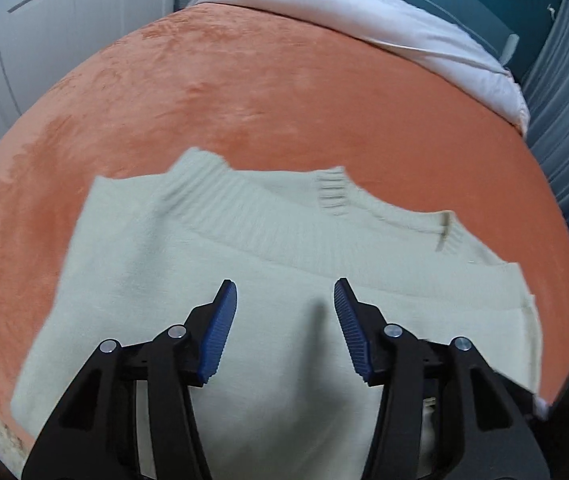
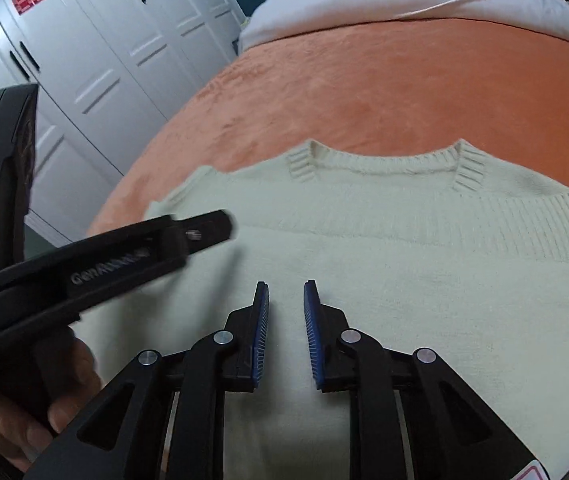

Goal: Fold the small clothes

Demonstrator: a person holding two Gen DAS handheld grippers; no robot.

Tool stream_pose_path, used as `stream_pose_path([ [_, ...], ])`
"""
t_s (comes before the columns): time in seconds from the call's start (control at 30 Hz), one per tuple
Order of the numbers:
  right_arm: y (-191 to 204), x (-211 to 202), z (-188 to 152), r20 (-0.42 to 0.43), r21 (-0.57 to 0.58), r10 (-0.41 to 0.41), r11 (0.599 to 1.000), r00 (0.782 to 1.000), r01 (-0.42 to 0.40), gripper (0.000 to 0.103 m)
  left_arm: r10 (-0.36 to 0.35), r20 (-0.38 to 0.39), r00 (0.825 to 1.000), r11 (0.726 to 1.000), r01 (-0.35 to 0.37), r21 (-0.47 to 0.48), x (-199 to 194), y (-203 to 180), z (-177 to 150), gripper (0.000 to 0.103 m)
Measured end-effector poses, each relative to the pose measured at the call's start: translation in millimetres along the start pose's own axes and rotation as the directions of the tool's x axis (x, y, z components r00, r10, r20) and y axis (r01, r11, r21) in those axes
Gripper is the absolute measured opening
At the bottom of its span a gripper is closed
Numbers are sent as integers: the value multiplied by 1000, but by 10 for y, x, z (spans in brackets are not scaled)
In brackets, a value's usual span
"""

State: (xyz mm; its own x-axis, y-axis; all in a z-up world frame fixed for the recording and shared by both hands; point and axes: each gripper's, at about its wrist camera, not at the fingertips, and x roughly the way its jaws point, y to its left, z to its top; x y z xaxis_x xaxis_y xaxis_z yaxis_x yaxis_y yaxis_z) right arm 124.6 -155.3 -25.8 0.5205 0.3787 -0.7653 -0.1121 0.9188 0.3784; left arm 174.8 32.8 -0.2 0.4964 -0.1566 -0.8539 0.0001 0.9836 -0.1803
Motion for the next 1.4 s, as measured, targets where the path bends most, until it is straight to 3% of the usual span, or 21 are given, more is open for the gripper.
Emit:
stream_pose_path([
  [0.07, -366, -106, -52, 11, 70, -14, 997, 1000, 13, 0, 72, -7, 997, 997, -73, -25, 91, 362, 9, 44],
  [0.1, -576, -192, -85, 21, 113, -89, 990, 996, 86, 0, 78, -5, 997, 996, -78, -39, 102, 553, 2, 39],
  [0.2, -1405, -637, -286, 55, 287, -203, 941, 978, 179, 0, -1, -12, 1000, 999, 0, -47, 61, 931, -11, 11],
  [0.27, -1841, -924, -448, 41, 368, -317, 886, 947, 281, 0, 5, -15, 1000, 1000, -5, -23, 11, 951, 15, 6],
  [0.3, -1970, -1046, -503, 48, 401, -316, 875, 948, 271, 0, -3, -14, 1000, 999, 3, -35, -10, 946, 48, 6],
  [0.33, -2038, -1152, -523, 60, 424, -292, 873, 955, 240, 0, -26, -2, 1000, 998, 26, -60, -18, 948, 106, 11],
  [0.43, -1871, -1301, -291, 110, 369, -330, 890, 938, 269, 30, -23, 86, 996, 995, 32, -99, -71, 854, 324, 63],
  [0.47, -1788, -1314, -193, 135, 341, -315, 905, 940, 254, 49, 3, 99, 995, 996, 6, -93, -37, 770, 418, 71],
  [0.5, -1725, -1287, -74, 160, 320, -310, 914, 937, 248, 61, 10, 85, 996, 997, -3, -77, 50, 698, 510, 72],
  [0.53, -1687, -1211, 31, 167, 304, -310, 919, 936, 250, 62, 7, 56, 998, 998, -4, -62, 147, 639, 574, 72],
  [0.6, -1731, -981, 195, 121, 290, -304, 921, 945, 259, 62, 31, -38, 999, 997, -33, -70, 424, 606, 663, 70],
  [0.67, -1818, -675, 251, 15, 330, -310, 899, 951, 288, 60, 24, -89, 996, 994, -34, -107, 573, 652, 703, 39],
  [0.73, -1811, -593, 263, 13, 331, -309, 899, 951, 287, 19, -31, -64, 997, 990, 22, -143, 487, 703, 743, 12],
  [0.77, -1764, -687, 274, 63, 324, -276, 915, 959, 242, 10, -53, -35, 998, 987, 47, -153, 388, 719, 773, 12],
  [0.8, -1728, -821, 296, 127, 329, -261, 921, 957, 208, 9, -63, 0, 998, 988, 63, -144, 290, 721, 788, 12],
  [0.9, -1729, -1153, 310, 261, 352, -274, 920, 926, 173, 8, -38, 26, 999, 994, 41, -100, 248, 690, 790, 12],
  [0.97, -1940, -974, 257, 181, 386, -292, 899, 939, 205, 9, -9, -28, 1000, 996, 6, -89, 453, 681, 758, 13],
  [1.03, -2153, -580, 141, 7, 389, -295, 881, 955, 269, 11, 34, -95, 995, 995, -42, -89, 684, 687, 688, 15],
  [1.17, -1917, -821, 121, 85, 391, -340, 876, 937, 283, 23, 103, -45, 994, 995, -103, -8, 432, 536, 645, 17],
  [1.27, -1652, -1069, 55, 153, 366, -347, 890, 925, 273, 23, 153, -5, 988, 987, -152, 56, 193, 405, 585, 17],
  [1.4, -1061, -1061, -57, 166, 268, -205, 951, 965, 156, 23, 98, -8, 995, 994, -97, 48, -51, 285, 479, 17],
])
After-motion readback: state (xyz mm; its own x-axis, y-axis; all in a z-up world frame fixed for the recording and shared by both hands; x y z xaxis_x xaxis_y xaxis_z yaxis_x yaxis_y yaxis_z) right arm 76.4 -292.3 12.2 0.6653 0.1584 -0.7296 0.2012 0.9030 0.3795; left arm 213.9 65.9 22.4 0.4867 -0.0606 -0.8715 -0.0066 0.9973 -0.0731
